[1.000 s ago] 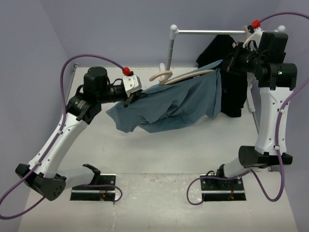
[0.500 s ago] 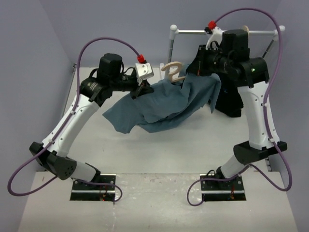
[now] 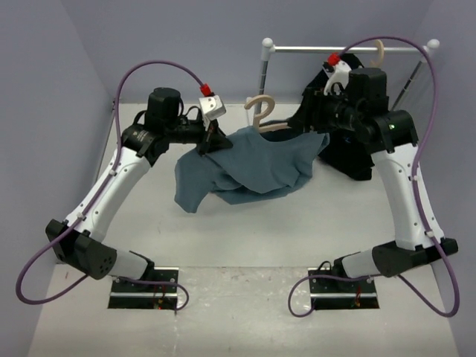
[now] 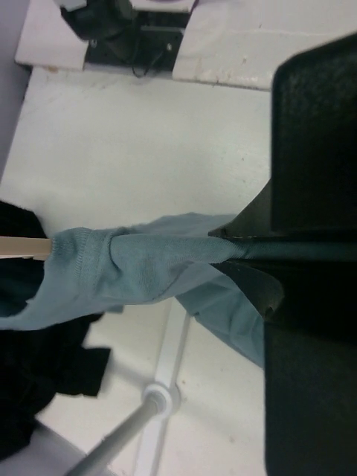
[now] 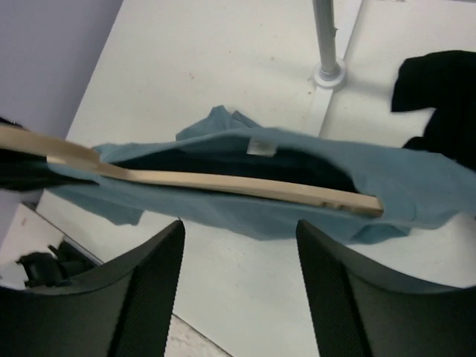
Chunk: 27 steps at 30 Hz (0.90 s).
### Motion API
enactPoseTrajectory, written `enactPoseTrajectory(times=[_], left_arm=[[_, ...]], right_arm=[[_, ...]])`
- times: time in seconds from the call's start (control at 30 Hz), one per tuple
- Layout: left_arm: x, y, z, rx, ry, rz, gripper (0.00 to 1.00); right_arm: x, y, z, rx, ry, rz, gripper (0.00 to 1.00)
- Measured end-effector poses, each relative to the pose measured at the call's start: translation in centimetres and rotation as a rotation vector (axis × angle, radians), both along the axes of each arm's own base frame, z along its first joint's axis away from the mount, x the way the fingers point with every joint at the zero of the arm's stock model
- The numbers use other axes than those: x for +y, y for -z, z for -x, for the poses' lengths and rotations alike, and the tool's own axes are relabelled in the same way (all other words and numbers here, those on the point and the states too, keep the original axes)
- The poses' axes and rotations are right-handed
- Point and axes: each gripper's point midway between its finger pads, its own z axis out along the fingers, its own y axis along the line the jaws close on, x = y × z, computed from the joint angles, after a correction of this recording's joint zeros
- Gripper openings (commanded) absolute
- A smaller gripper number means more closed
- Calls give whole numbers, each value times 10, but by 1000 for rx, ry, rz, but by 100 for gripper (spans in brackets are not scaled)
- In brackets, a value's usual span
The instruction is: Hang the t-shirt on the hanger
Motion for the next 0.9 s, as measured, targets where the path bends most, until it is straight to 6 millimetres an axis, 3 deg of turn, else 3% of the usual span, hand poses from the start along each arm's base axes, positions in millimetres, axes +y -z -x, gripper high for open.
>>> enactPoseTrajectory(times=[0.1,0.2,0.27,0.4,0.5,0.63,0.73,0.77,0.8,0.87,0.9], left_arm=[[-8,6,12,49,138,44,0],[-17,15,24,109,269,87,0],[-21,18,29,139,319,111,0],[-25,18,34,177,381,146,0],[-27,16,37,188,410,164,0],[-27,14,41,187,444,181,0],[-27,16,43,197,460,186,0],[-27,17,43,201,462,185,0],[-28,18,43,203,462,184,10],[-28,17,42,201,466,186,80],[-28,16,41,197,468,187,100]], right_arm=[[-13,-6,19,-103,-85,5,79],[-2,-15,54,-200,-258,-25,79],[11,-29,66,-269,-371,-54,79],[31,-49,71,-346,-529,-111,75],[46,-46,59,-334,-606,-152,68],[63,-37,42,-278,-674,-207,55],[70,-36,35,-265,-707,-234,0],[72,-37,35,-265,-720,-243,0],[73,-39,37,-270,-739,-255,0],[76,-44,42,-284,-769,-275,0],[76,-47,44,-296,-779,-279,0]])
